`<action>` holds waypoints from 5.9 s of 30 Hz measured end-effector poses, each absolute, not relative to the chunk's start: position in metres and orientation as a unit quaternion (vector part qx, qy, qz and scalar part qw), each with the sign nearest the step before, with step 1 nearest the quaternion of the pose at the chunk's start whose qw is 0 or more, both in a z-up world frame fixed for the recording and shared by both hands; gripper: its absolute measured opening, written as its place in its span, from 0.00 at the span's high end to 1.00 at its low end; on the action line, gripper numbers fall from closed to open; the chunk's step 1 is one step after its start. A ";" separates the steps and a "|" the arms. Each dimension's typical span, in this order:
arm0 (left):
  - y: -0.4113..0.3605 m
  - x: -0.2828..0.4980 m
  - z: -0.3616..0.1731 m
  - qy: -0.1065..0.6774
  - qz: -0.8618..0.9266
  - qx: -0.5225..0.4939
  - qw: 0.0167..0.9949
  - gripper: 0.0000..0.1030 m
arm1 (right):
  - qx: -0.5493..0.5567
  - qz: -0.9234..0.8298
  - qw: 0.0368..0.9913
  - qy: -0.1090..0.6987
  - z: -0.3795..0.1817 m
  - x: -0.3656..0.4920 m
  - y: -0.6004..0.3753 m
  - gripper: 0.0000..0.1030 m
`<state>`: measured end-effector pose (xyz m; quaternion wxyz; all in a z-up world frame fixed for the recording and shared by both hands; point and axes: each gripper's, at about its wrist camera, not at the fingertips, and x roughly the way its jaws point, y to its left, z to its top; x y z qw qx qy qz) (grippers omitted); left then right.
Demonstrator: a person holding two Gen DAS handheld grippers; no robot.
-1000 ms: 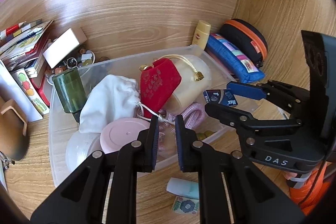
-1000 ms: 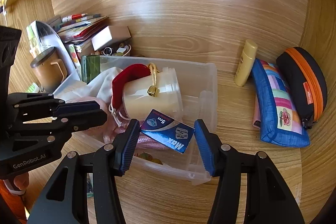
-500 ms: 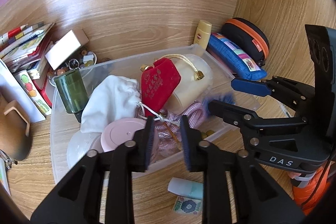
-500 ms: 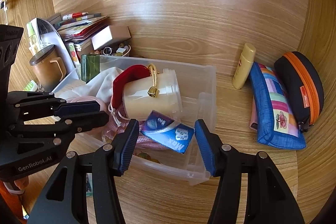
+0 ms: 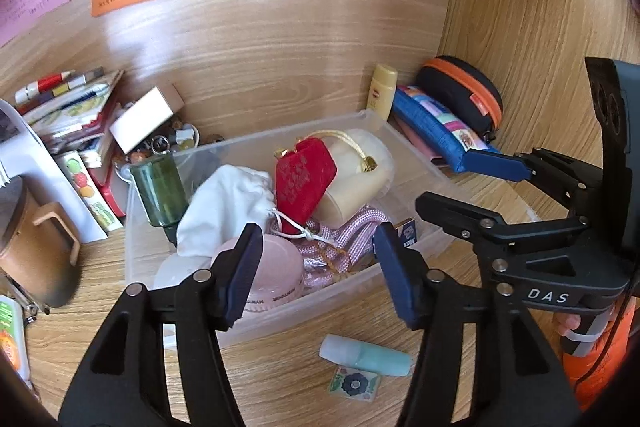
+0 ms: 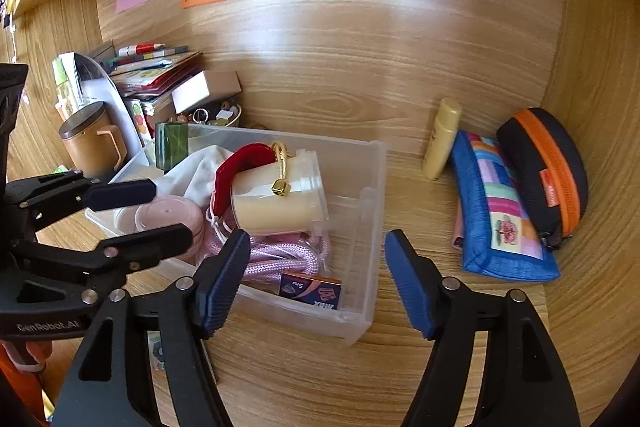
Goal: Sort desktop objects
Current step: 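Carry the seashell and razor pack into the bin and open both tools, then grasp the flower-print tile with left tool while right tool grasps mint-green tube, then carry the tile and mint tube over the bin and open both tools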
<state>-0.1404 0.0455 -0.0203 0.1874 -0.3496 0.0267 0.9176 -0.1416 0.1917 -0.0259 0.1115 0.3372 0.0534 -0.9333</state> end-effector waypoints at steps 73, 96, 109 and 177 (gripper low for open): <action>0.037 -0.078 -0.096 0.088 0.886 -0.425 0.162 0.14 | 0.424 -0.876 0.221 0.070 -0.097 -0.106 0.175 0.78; 0.028 -0.081 -0.101 0.079 0.896 -0.416 0.133 0.65 | 0.400 -0.889 0.219 0.046 -0.077 -0.100 0.187 0.78; 0.006 -0.071 -0.067 0.034 0.924 -0.365 0.110 0.65 | 0.381 -0.896 0.224 0.042 -0.059 -0.093 0.187 0.78; 0.005 -0.181 -0.046 0.002 0.925 -0.363 0.114 0.64 | 0.334 -0.898 0.221 0.183 -0.049 -0.179 0.108 0.78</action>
